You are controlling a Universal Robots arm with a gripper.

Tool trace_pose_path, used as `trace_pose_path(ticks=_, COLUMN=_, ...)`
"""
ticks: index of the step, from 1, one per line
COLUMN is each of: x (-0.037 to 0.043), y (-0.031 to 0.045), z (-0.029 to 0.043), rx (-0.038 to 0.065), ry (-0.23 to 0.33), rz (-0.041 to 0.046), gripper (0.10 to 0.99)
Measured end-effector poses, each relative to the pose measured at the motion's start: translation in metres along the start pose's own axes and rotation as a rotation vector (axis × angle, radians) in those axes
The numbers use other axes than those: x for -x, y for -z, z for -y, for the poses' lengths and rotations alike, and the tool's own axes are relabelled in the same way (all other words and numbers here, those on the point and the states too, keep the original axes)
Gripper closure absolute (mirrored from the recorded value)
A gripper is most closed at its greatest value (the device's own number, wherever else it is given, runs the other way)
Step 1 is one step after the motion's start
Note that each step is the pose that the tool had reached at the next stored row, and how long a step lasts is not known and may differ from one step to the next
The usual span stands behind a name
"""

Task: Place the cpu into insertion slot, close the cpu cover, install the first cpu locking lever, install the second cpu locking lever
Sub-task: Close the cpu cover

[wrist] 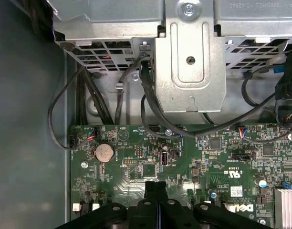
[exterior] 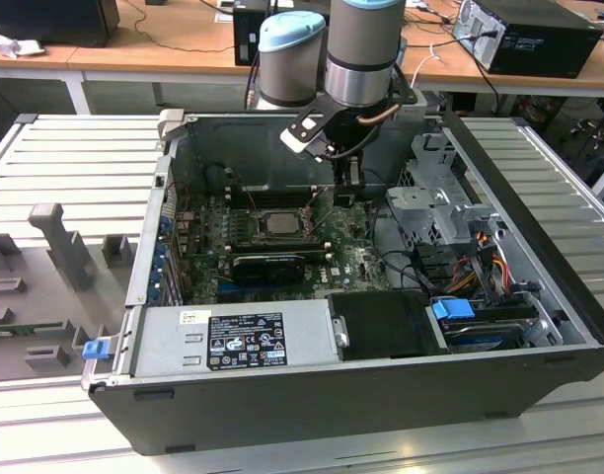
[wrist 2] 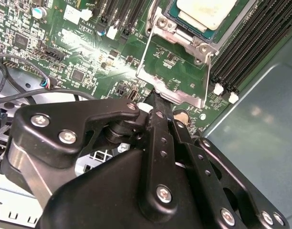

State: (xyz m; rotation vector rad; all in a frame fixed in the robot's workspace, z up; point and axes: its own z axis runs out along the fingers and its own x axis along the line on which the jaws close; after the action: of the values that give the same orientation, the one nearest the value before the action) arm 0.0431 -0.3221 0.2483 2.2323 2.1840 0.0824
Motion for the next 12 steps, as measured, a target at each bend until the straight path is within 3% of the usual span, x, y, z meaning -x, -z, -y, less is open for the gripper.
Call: trace_pose_path(ticks=12, x=0.0002, y=0.0004, z=0.0079, rx=0.0, ry=0.0, rz=0.0001, gripper=0.98)
